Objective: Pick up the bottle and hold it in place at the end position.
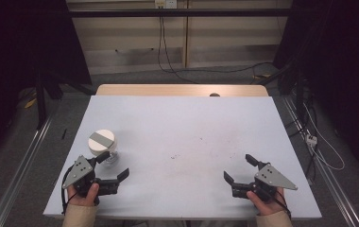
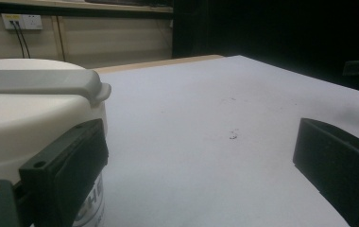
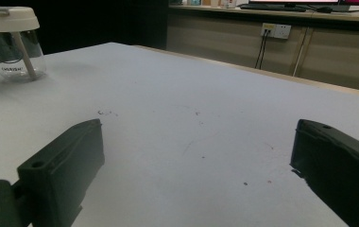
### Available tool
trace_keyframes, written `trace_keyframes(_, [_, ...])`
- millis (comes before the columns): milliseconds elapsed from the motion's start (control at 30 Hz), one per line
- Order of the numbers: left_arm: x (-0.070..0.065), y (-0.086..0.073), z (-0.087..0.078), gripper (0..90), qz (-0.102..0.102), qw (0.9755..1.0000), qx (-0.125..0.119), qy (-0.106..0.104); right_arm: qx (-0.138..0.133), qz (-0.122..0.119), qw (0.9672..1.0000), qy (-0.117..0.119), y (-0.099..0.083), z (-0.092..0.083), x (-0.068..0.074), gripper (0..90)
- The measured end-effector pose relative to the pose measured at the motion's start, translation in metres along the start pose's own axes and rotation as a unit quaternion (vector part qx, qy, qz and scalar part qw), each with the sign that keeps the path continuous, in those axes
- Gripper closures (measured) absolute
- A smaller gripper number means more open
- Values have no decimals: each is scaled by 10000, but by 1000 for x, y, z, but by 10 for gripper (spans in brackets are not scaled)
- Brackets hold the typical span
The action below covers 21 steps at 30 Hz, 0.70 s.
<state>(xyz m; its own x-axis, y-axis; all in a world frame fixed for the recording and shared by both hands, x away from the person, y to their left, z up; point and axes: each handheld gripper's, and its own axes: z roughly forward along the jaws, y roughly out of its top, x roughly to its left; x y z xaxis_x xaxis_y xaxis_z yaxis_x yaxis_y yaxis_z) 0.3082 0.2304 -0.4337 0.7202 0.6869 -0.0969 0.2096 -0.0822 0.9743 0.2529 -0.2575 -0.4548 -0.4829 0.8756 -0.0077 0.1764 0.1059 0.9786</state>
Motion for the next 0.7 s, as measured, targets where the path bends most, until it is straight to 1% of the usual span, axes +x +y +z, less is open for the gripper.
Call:
trace_keyframes(200, [0, 0, -2, 34, 10, 10000, 12, 29, 3, -11, 10000, 13, 0, 1, 0, 32])
trace_keyframes(267, [0, 2, -3, 33, 16, 10000, -67, 72, -2, -23, 10000, 24, 0, 1, 0, 32])
trace_keyframes(333, [0, 3, -4, 33, 13, 9999, -84, 83, -8, -26, 10000, 17, 0, 1, 0, 32])
trace_keyframes(400, [1, 6, -8, 33, -9, 9997, -182, 146, -12, -20, 10000, 10, 0, 1, 0, 33])
trace_keyframes(467, [2, 7, -10, 33, 17, 9997, -202, 169, 5, -24, 10000, -4, 0, 1, 0, 32])
trace_keyframes(533, [5, 10, -16, 35, 89, 9990, -227, 366, -10, -8, 10000, -5, 0, 1, -1, 33])
trace_keyframes(567, [6, 11, -19, 35, 65, 9986, -246, 454, -20, -5, 10000, -6, 0, 1, -1, 33])
trace_keyframes(600, [6, 11, -19, 35, 65, 9986, -246, 454, -20, -5, 10000, -6, 0, 1, -1, 33])
trace_keyframes(633, [10, 10, -22, 35, -19, 9983, -237, 535, -12, -4, 10000, -1, 0, 1, 0, 33])
trace_keyframes(700, [13, 9, -24, 35, -18, 9979, -206, 622, 2, -13, 10000, 1, -1, 2, 0, 33])
